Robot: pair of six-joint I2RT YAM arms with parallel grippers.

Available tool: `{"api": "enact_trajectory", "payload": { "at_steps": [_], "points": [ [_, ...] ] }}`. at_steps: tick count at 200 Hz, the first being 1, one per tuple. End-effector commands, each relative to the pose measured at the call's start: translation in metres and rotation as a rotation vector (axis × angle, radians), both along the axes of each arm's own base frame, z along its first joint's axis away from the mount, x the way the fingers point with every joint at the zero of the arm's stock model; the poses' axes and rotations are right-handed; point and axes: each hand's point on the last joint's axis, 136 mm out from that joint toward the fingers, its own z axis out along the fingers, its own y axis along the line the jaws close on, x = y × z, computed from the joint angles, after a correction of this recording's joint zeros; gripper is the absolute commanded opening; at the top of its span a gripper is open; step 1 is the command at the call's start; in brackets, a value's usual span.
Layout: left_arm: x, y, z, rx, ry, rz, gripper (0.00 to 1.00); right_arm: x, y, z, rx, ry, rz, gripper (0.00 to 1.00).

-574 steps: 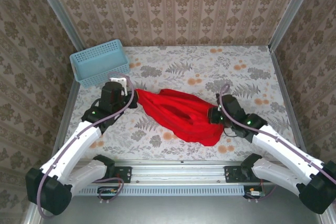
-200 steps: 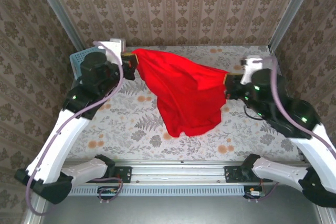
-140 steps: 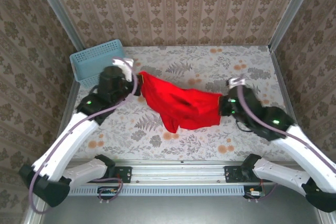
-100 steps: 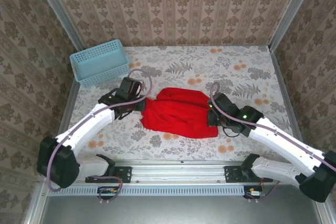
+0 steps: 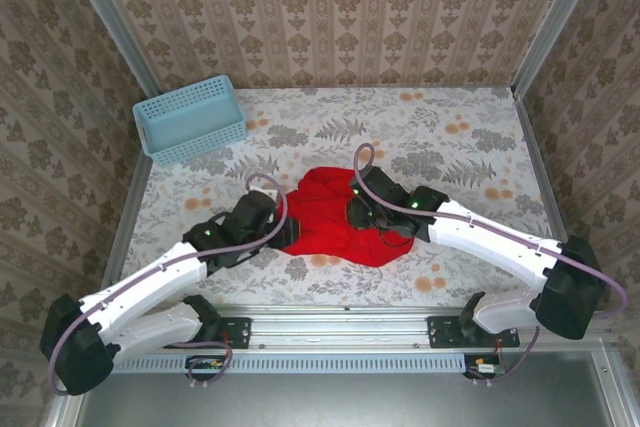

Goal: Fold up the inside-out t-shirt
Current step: Turn the T-shirt inside out at the center of the table.

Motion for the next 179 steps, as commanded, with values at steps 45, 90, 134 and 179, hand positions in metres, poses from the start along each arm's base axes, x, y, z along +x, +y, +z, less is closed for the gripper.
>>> {"api": "enact_trajectory", "payload": {
  "at_steps": [45,90,134,179],
  "points": [
    [-0.011,-0.107,0.027,-0.126,-0.112,-0.270,0.67,-0.019,-0.095,0.008,-0.050,0.010,-0.128,0.47],
    [-0.034,-0.160,0.010,-0.102,-0.097,-0.456,0.74,-0.041,-0.130,-0.049,0.017,0.133,-0.246,0.47],
    [-0.034,-0.175,-0.009,-0.001,-0.075,-0.480,0.73,-0.036,-0.111,-0.081,0.092,0.168,-0.226,0.46],
    [-0.022,-0.172,-0.025,0.018,-0.038,-0.431,0.55,-0.004,-0.096,-0.067,0.080,0.105,-0.186,0.45]
  ]
}}
